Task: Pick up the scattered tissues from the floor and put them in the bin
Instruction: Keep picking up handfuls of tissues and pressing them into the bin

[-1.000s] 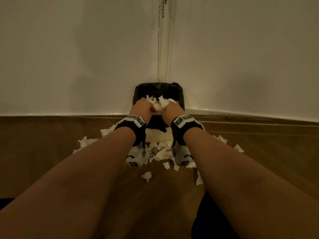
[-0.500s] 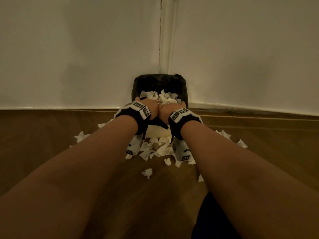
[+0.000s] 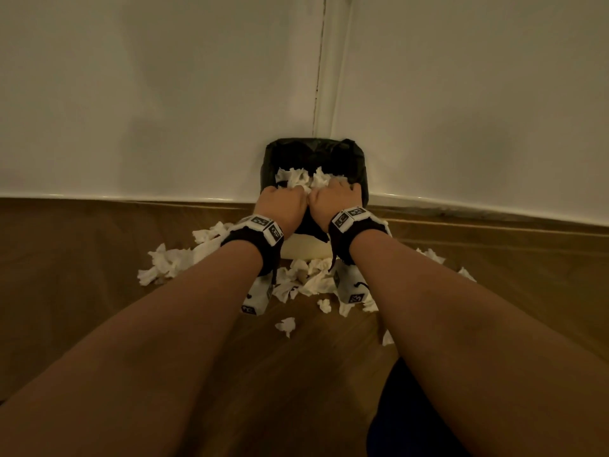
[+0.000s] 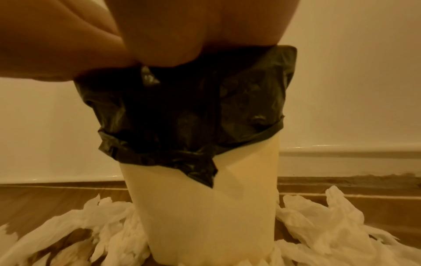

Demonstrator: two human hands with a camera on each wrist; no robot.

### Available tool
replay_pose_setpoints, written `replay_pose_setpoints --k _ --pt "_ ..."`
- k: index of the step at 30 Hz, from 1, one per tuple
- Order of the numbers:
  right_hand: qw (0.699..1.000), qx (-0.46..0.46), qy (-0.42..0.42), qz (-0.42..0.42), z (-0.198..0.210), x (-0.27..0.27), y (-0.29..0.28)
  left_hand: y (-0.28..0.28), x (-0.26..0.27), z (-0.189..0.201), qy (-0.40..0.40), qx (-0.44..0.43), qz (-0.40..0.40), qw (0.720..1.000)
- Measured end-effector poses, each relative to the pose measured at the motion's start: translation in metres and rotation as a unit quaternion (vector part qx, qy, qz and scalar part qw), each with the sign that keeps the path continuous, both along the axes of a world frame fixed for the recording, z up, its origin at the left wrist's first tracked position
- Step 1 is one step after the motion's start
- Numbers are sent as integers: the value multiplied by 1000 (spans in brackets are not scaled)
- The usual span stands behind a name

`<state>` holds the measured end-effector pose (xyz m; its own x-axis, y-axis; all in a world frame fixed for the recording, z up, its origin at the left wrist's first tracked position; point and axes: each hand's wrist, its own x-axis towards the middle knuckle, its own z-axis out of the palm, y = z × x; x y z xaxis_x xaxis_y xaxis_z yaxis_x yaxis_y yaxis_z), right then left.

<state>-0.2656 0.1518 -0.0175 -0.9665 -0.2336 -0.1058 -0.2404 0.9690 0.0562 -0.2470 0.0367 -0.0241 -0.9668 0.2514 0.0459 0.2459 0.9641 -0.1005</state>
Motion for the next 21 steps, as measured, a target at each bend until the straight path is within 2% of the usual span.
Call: replay_pose_setpoints --k 3,6,8,11,16,21 --pt "999 9 52 0 5 1 -3 -7 14 -8 56 84 -19 995" --pt "989 -42 136 -29 10 1 -9 -18 32 -18 109 184 -17 977" --pt "980 -74 182 -39 14 4 -17 -26 47 -25 150 212 -17 966" --pt "973 -102 205 -21 18 10 -36 -42 66 -34 176 223 9 959" --pt "966 -138 210 57 13 28 -77 -83 91 -51 152 212 101 960" --pt "960 -193 141 148 -2 45 -123 -138 113 -74 68 198 256 944"
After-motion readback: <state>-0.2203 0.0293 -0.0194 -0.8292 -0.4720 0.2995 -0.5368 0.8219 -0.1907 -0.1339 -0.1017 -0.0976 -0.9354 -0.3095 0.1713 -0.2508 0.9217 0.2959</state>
